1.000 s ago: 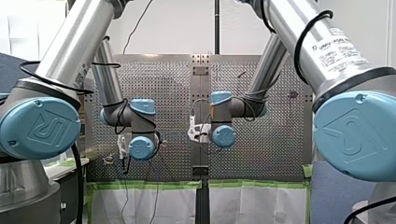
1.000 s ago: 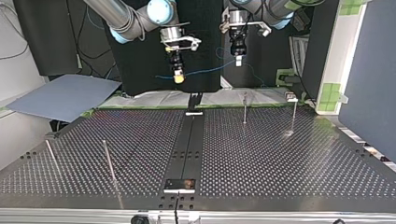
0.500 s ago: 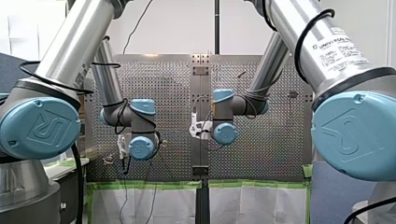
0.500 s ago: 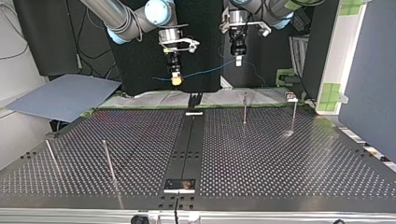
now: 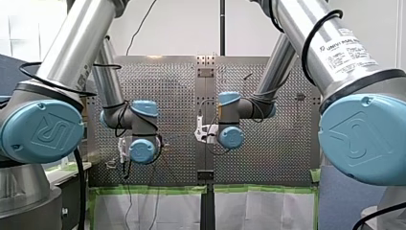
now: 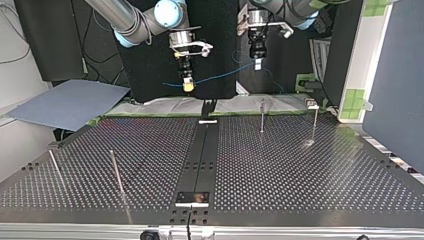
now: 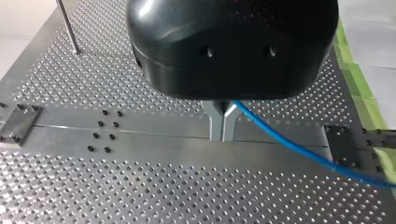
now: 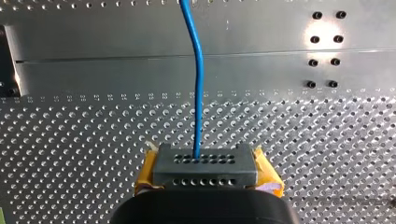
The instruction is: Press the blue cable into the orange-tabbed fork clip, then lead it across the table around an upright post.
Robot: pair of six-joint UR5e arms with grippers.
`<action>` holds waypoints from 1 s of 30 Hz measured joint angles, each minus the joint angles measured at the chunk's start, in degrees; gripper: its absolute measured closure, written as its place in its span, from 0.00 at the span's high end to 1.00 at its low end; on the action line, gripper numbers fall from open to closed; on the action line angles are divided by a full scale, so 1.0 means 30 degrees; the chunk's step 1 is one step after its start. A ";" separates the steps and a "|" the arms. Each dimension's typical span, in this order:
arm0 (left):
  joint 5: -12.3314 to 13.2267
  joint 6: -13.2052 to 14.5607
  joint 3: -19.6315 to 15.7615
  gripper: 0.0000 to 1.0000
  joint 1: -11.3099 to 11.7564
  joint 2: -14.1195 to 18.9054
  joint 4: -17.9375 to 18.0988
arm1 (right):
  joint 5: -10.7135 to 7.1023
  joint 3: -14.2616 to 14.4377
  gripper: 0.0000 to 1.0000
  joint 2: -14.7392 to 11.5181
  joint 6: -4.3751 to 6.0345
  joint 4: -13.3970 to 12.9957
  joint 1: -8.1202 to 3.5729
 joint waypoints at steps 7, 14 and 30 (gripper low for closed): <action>0.1119 -0.1067 -0.0960 0.00 0.1119 0.1118 -0.1118 | -0.0024 -0.0001 0.00 0.0001 0.0000 0.0032 0.0001; 0.2260 -0.1220 -0.1197 0.00 0.2257 0.2259 -0.2255 | -0.0032 -0.0002 0.00 0.0001 -0.0004 0.0166 0.0003; 0.4961 -0.1688 -0.1214 0.00 0.4189 0.4959 -0.2905 | -0.0306 0.0003 0.00 0.0068 0.0001 0.0078 0.0007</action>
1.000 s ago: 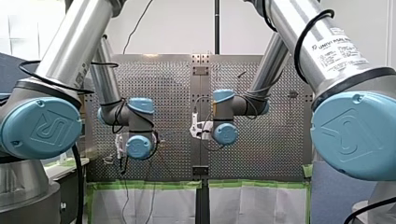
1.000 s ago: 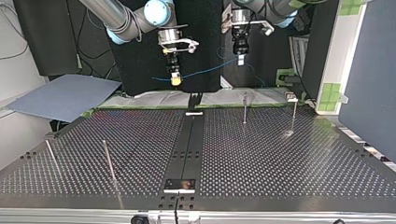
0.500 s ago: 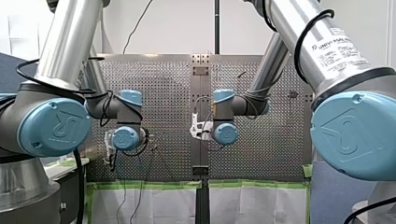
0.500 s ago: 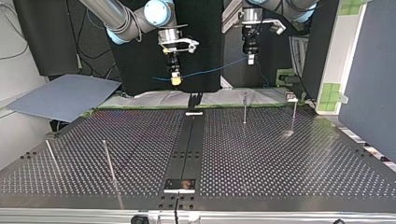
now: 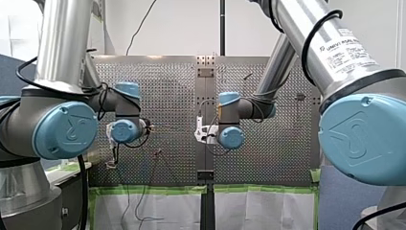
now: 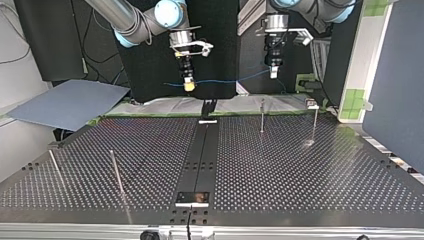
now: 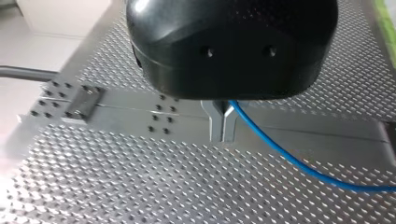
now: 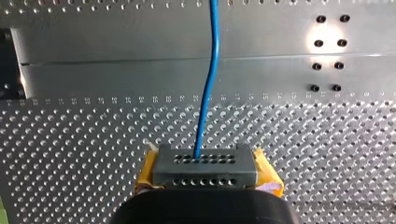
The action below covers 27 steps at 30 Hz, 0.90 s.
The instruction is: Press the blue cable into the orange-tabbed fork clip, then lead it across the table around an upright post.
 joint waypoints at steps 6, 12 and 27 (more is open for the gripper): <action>0.0456 -0.0935 -0.0127 0.00 0.0217 -0.0061 0.0678 | -0.0653 -0.0005 0.00 0.0543 0.0000 -0.0310 0.0011; 0.0233 -0.1848 -0.0528 0.00 0.0370 -0.0884 0.1557 | -0.0760 -0.0031 0.00 0.1476 0.0136 -0.0853 -0.0010; 0.1135 -0.3538 -0.0875 0.00 0.1084 -0.3324 0.4001 | -0.0791 -0.0578 0.00 0.3731 0.0603 -0.2245 -0.0515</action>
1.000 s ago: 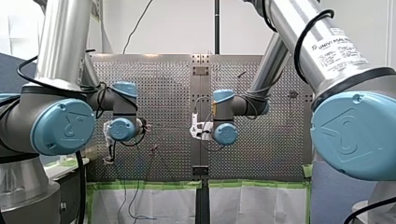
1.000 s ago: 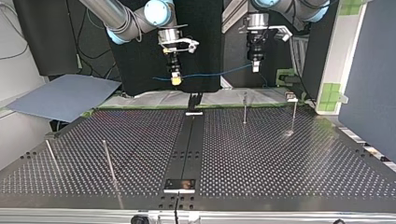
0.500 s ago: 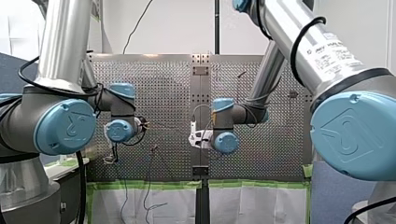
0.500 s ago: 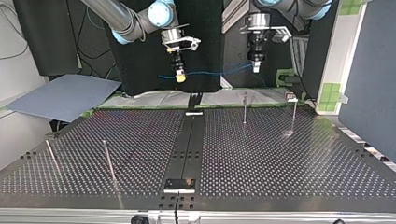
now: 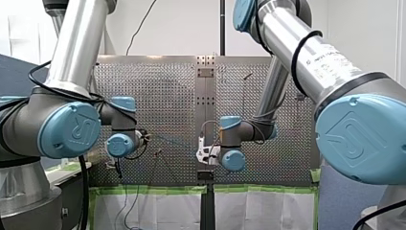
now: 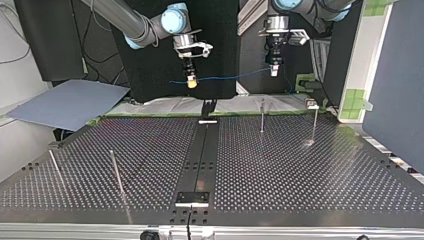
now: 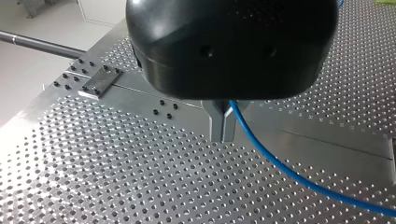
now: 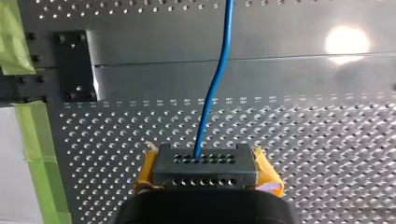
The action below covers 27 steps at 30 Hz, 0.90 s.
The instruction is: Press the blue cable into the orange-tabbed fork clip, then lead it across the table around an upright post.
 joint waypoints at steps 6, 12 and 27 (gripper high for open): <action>0.0118 -0.0079 0.0208 0.00 0.0251 -0.1002 0.1011 | -0.0234 -0.0646 0.00 0.0705 0.0037 -0.0082 -0.0192; 0.0526 -0.0528 0.0655 0.00 0.0472 -0.2053 0.2059 | -0.0673 -0.1132 0.00 0.0817 0.0041 -0.0083 -0.0412; 0.0907 -0.1047 0.1567 0.00 0.0873 -0.4623 0.4089 | -0.1865 -0.1489 0.00 0.0932 0.0103 -0.0385 -0.0970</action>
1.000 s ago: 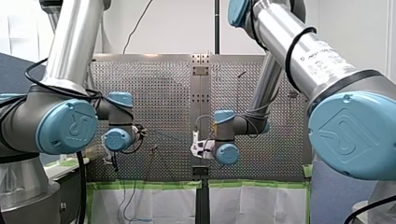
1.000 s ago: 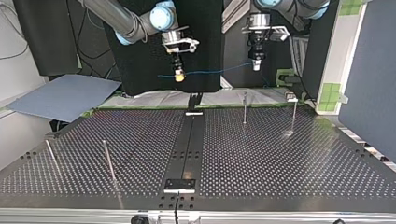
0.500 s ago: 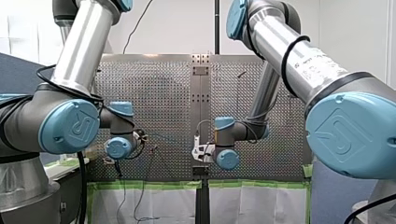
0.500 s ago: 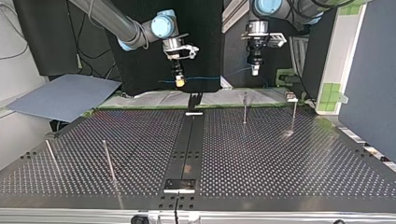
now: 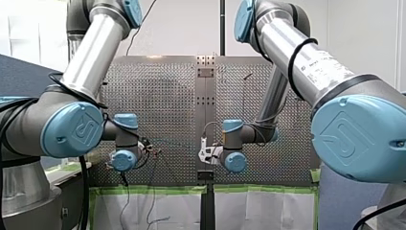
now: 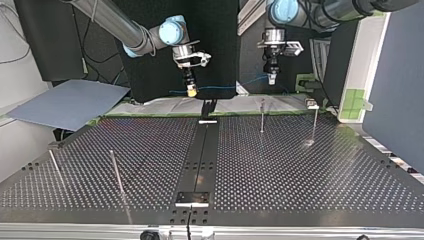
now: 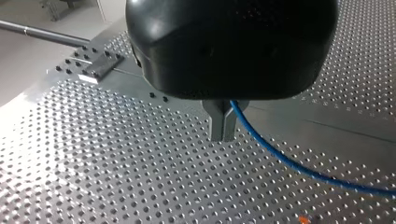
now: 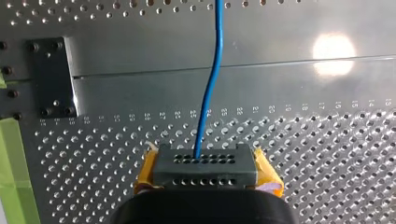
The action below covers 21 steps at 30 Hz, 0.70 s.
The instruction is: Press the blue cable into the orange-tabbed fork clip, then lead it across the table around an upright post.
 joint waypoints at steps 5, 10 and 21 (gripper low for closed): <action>0.0233 -0.0410 0.0658 0.00 0.0141 -0.0783 -0.0009 | -0.0354 -0.0302 0.00 0.0402 0.0047 -0.0029 -0.0008; 0.0539 -0.0787 0.1194 0.00 0.0320 -0.1647 -0.0139 | -0.0432 -0.0817 0.00 0.1274 0.0056 0.0149 -0.0013; 0.0749 -0.0920 0.1907 0.00 0.0776 -0.3538 -0.0613 | -0.0458 -0.2057 0.00 0.3160 0.0024 0.0689 0.0038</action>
